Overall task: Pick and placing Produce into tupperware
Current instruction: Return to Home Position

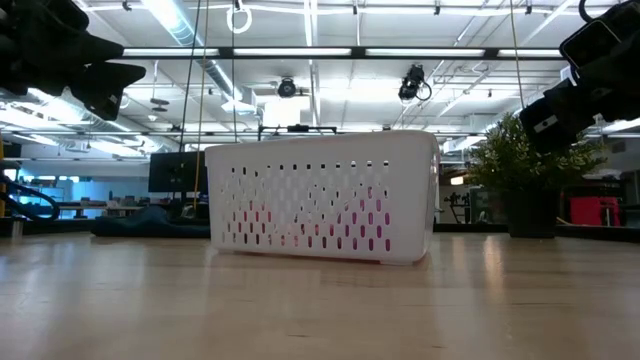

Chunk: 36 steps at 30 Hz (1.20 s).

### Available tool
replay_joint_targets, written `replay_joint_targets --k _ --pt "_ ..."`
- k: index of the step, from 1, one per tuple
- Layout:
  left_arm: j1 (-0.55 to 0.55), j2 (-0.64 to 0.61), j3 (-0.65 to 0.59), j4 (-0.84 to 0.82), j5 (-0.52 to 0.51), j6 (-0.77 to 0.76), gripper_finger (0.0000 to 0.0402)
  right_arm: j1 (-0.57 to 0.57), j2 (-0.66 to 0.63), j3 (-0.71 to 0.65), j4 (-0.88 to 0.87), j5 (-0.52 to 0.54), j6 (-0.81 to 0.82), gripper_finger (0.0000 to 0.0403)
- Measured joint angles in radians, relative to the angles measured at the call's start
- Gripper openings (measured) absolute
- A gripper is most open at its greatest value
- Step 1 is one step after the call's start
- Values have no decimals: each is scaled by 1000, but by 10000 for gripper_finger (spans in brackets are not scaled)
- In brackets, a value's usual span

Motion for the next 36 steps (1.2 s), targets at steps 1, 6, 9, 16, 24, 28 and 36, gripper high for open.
replay_joint_targets --k 1,6,9,16,24,28,36 --pt "0 0 0 0 0 0 181 0 0 0 0 0 0 155" --pt "0 0 0 0 0 0 183 0 0 0 0 0 0 155" --pt "0 0 0 0 0 0 181 0 0 0 0 0 0 155" --pt "0 0 0 0 0 0 178 0 0 0 0 0 0 155" --pt "0 0 0 0 0 0 183 0 0 0 0 0 0 155" --pt "0 0 0 0 0 0 179 0 0 0 0 0 0 155" --pt "0 0 0 0 0 0 181 0 0 0 0 0 0 155"
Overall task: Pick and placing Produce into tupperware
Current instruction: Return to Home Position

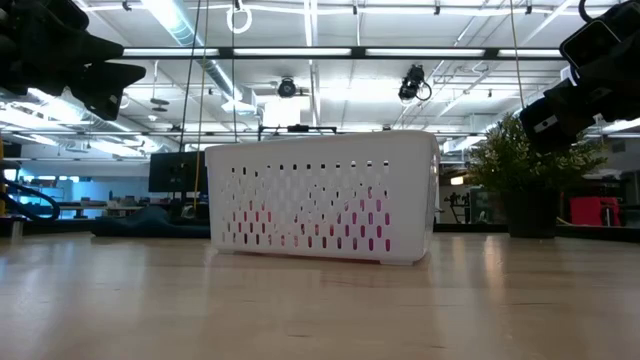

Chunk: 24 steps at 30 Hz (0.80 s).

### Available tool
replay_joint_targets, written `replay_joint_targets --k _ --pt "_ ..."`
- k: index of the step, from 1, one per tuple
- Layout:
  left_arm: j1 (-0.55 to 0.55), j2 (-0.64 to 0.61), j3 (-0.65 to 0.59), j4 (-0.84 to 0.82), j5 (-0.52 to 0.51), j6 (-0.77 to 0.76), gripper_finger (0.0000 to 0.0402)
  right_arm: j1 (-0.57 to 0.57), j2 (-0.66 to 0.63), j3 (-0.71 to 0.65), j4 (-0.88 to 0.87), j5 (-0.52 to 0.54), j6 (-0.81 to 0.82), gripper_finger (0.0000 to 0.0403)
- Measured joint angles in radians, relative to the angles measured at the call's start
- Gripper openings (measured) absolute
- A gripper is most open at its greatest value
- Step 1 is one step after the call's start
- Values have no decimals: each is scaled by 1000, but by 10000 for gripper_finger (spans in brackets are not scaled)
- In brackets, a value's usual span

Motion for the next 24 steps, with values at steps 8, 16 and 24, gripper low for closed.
replay_joint_targets --k 8,16,24 --pt "0 0 0 0 0 0 181 0 0 0 0 0 0 155" --pt "0 0 0 0 0 0 179 0 0 0 0 0 0 155" --pt "0 0 0 0 0 0 177 0 0 0 0 0 0 155"
